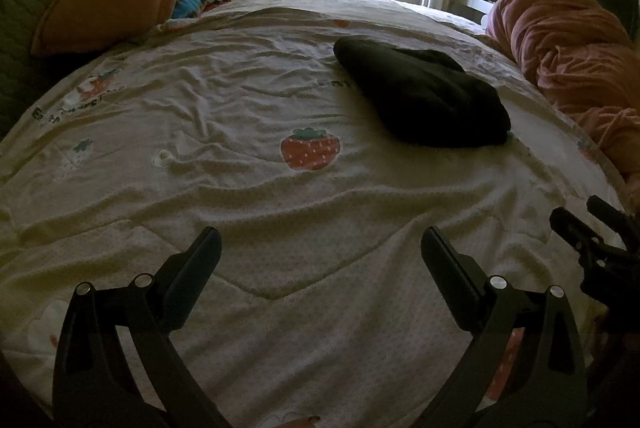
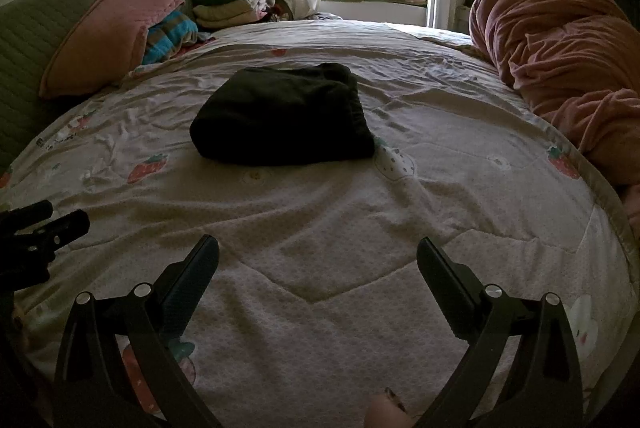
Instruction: Fold small clothes
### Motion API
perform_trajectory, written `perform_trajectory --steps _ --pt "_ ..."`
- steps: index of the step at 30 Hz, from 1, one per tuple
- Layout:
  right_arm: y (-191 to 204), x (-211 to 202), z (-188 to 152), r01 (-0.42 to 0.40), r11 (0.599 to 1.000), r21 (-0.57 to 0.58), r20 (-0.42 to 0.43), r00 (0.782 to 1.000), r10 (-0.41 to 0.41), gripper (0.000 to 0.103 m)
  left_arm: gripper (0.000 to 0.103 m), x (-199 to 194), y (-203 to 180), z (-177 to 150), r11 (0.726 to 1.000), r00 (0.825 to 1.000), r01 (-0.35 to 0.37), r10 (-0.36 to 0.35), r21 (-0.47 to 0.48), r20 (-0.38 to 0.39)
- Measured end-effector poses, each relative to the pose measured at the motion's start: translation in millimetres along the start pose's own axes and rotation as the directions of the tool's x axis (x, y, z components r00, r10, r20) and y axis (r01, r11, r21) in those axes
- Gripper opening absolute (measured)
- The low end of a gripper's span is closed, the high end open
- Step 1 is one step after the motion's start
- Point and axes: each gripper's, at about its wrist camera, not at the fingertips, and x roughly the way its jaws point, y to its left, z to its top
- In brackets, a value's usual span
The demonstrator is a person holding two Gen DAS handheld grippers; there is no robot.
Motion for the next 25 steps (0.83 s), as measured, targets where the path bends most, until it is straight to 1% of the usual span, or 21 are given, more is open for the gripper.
perform_trajectory --steps 4,8,10,11,14,16,17,18,19,20,21,22,23,24,25 --pt "1 0 0 0.007 1.0 0.004 0.001 1.0 -0.007 0.098 0.094 1 0 -1 1.0 1.0 -0.003 0.003 0.005 -0.004" --pt "-4 -2 -1 0.022 1.0 0.021 0.002 1.0 -0.022 0.098 0.094 0 -1 -1 1.0 1.0 0.011 -0.011 -0.001 -0.004" --pt "-14 -2 -1 0.044 0.998 0.055 -0.018 0.999 -0.043 0.098 0.094 0 0 -1 1.0 1.0 0.019 -0.019 -0.011 -0.005" --pt "-23 -2 0 0.06 0.995 0.083 -0.027 0.998 -0.058 0.098 0.094 0 5 -1 1.0 1.0 0.008 -0.008 -0.022 -0.009" --pt "-63 -9 1 0.145 0.971 0.191 -0.047 0.989 -0.138 0.098 0.094 -1 19 3 0.999 1.0 -0.011 0.01 -0.052 -0.025" --pt "-112 -24 1 0.253 0.924 0.288 -0.054 0.967 -0.249 0.098 0.094 -1 38 9 0.995 0.999 -0.026 0.023 -0.096 -0.038" --pt "-131 -31 -1 0.298 0.901 0.316 -0.052 0.953 -0.297 0.098 0.094 1 62 16 0.989 0.997 -0.047 0.038 -0.141 -0.061" --pt "-156 -41 -4 0.362 0.863 0.352 -0.059 0.929 -0.365 0.098 0.094 1 79 22 0.984 0.996 -0.069 0.057 -0.166 -0.073" --pt "-189 -54 -9 0.441 0.806 0.395 -0.072 0.889 -0.451 0.098 0.094 1 99 27 0.977 0.993 -0.101 0.087 -0.19 -0.078" --pt "-215 -65 -15 0.501 0.755 0.423 -0.086 0.852 -0.517 0.098 0.094 0 134 35 0.959 0.985 -0.161 0.144 -0.232 -0.09" --pt "-240 -76 -22 0.562 0.697 0.446 -0.111 0.807 -0.58 0.098 0.094 0 156 39 0.948 0.981 -0.187 0.167 -0.257 -0.097" --pt "-275 -90 -33 0.628 0.618 0.473 -0.157 0.75 -0.642 0.098 0.094 -2 190 44 0.926 0.971 -0.235 0.212 -0.295 -0.107" --pt "-301 -102 -44 0.677 0.546 0.493 -0.208 0.702 -0.682 0.098 0.094 -5 224 46 0.895 0.953 -0.301 0.276 -0.329 -0.121" --pt "-327 -113 -56 0.714 0.471 0.517 -0.267 0.658 -0.705 0.098 0.094 -8 250 48 0.868 0.935 -0.353 0.329 -0.349 -0.128" --pt "-358 -126 -73 0.731 0.399 0.553 -0.338 0.634 -0.695 0.098 0.094 -11 285 49 0.822 0.903 -0.429 0.404 -0.373 -0.148"
